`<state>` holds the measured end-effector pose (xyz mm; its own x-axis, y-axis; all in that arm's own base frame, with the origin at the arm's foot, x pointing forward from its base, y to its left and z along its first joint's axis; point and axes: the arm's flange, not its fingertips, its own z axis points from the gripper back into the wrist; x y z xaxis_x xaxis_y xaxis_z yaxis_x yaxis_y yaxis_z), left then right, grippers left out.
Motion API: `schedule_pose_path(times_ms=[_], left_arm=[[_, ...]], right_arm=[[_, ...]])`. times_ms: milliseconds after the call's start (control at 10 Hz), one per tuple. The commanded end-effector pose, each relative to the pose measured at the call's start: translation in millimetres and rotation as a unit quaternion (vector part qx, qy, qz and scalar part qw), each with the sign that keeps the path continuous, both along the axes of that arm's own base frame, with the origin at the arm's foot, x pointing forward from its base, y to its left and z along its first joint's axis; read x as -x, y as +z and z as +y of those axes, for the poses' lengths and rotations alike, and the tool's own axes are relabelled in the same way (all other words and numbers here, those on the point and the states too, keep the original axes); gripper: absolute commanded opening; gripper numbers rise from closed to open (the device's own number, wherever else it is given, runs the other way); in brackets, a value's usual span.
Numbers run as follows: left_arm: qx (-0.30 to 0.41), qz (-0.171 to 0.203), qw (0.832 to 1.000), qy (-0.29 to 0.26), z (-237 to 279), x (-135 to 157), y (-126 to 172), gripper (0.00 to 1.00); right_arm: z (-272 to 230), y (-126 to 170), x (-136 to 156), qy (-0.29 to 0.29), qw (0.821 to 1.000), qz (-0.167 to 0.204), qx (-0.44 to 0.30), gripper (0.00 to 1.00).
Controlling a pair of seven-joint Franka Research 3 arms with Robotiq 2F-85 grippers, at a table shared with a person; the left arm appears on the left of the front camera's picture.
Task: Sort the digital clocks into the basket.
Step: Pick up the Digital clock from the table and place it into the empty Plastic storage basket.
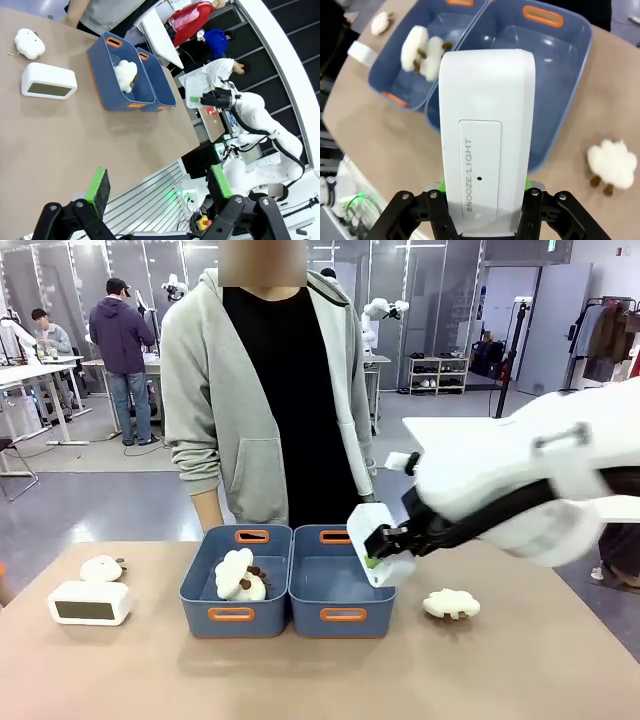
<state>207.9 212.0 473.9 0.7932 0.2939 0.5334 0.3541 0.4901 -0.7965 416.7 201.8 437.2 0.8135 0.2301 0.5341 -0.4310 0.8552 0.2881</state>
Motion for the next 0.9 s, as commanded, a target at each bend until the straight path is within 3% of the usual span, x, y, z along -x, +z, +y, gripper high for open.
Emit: schedule_pose_path(times_ms=[0,300,600,700,800], left_arm=[[0.005,-0.014,1.000,-0.004,1,0,2,1.00],[0.005,-0.014,1.000,-0.004,1,0,2,1.00],[0.005,-0.014,1.000,-0.004,1,0,2,1.00],[0.005,-0.014,1.000,-0.004,1,0,2,1.00],[0.005,-0.014,1.000,-0.004,1,0,2,1.00]], right_arm=[[30,-3,-40,-0.016,1.000,-0.010,0.020,0.00],[61,-34,-85,-0.029,0.998,0.011,0.048,0.00],[66,-61,-99,-0.061,0.994,0.063,0.060,0.00],[63,-69,-103,-0.067,0.993,0.065,0.073,0.00],[61,-75,-102,-0.071,0.991,0.074,0.082,0.57]])
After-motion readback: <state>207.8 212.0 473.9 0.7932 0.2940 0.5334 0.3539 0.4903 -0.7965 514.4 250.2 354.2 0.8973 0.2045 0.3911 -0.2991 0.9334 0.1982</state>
